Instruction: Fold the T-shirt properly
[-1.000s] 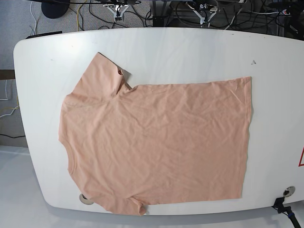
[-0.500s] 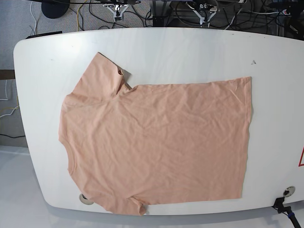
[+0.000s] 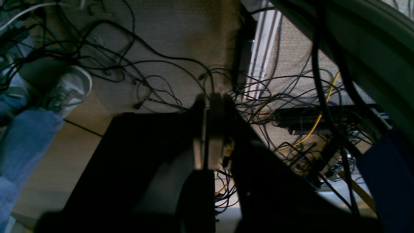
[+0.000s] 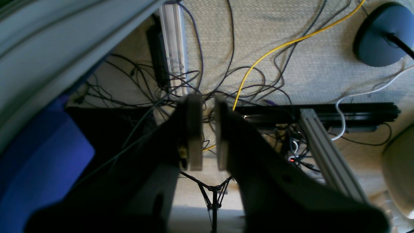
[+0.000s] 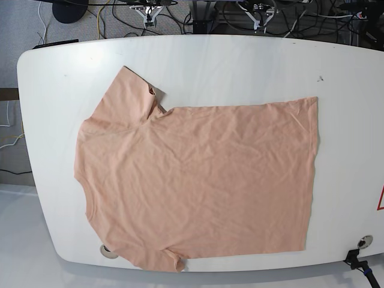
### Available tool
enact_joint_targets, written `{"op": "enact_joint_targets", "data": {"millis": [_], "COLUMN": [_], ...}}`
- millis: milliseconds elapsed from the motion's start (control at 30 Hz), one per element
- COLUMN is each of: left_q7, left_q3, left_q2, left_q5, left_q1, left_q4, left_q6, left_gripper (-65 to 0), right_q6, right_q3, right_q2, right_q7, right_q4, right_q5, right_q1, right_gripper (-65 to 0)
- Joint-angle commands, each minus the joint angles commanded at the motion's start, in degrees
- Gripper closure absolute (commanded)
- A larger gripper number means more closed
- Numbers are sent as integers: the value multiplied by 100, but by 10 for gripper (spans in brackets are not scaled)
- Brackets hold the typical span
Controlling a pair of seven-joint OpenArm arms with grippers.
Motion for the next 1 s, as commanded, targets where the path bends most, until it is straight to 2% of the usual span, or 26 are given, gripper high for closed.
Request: {"op": "enact_joint_targets", "data": {"millis": [467, 533, 1000], "left_q7": [5, 98, 119], "left_q3": [-22, 15, 4], "left_q2": [-9, 5, -23], "left_q5": [-1, -8, -9], "left_q1": [29, 37, 37], "left_q4": [31, 42, 105], "left_q6": [1, 30, 22], "left_gripper": [-6, -6, -10], "right_q6": [7, 67, 38], "right_q3": [-19, 22, 0], "right_q2": [16, 8, 7], "right_q7": [25, 97, 60], "right_q4": [-8, 73, 95], "right_q5": [1, 35, 38], "right_q1": [-30, -9, -36], "right_gripper": [-63, -64, -63]}}
